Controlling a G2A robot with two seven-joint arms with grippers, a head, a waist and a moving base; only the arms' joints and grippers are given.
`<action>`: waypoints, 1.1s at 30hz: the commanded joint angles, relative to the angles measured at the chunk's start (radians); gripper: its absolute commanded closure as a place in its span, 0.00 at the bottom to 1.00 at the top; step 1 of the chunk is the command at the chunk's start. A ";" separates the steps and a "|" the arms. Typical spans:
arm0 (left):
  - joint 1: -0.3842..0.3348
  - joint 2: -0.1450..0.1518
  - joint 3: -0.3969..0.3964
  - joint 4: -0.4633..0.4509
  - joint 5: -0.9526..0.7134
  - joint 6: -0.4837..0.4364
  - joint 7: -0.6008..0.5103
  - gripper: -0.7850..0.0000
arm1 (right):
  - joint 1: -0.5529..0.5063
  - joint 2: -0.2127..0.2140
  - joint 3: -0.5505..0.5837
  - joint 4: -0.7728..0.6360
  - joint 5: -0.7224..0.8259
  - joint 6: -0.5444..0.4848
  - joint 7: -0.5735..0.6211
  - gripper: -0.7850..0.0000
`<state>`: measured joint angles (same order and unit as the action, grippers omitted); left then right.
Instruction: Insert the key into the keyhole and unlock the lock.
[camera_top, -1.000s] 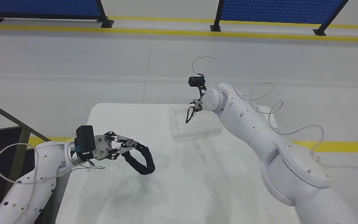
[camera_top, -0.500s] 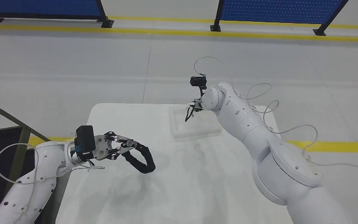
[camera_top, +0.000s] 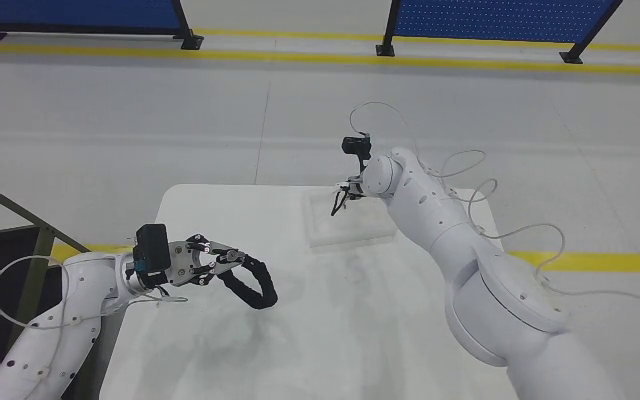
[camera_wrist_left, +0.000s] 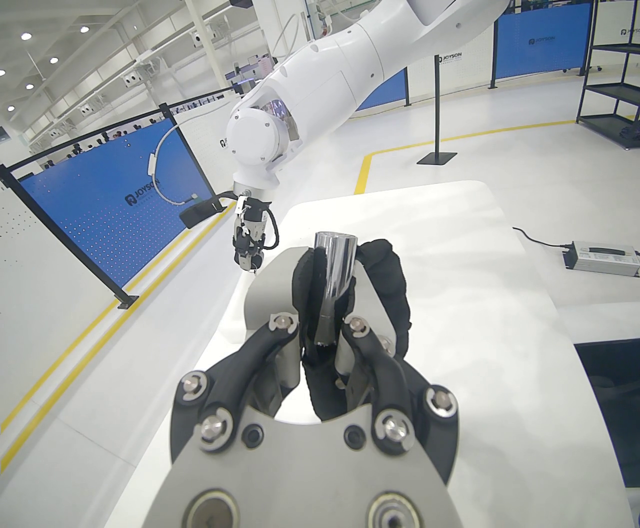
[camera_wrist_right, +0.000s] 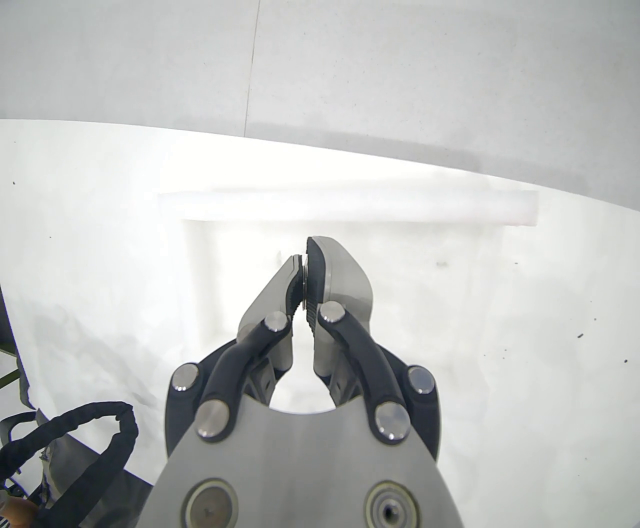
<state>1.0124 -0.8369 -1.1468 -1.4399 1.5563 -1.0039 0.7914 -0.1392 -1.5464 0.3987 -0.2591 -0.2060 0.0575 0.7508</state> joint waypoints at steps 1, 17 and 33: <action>0.000 0.000 0.000 0.000 0.000 0.000 0.000 1.00 | -0.001 -0.002 0.003 0.004 -0.005 -0.004 -0.002 1.00; 0.000 0.000 0.000 0.000 0.000 0.000 0.000 1.00 | 0.002 -0.008 0.040 0.023 -0.030 -0.025 -0.010 1.00; 0.000 0.000 0.000 0.000 0.000 0.000 0.000 1.00 | -0.005 -0.007 0.071 0.016 -0.063 -0.031 -0.001 1.00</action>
<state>1.0124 -0.8369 -1.1468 -1.4399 1.5563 -1.0039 0.7914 -0.1436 -1.5539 0.4683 -0.2422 -0.2671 0.0266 0.7500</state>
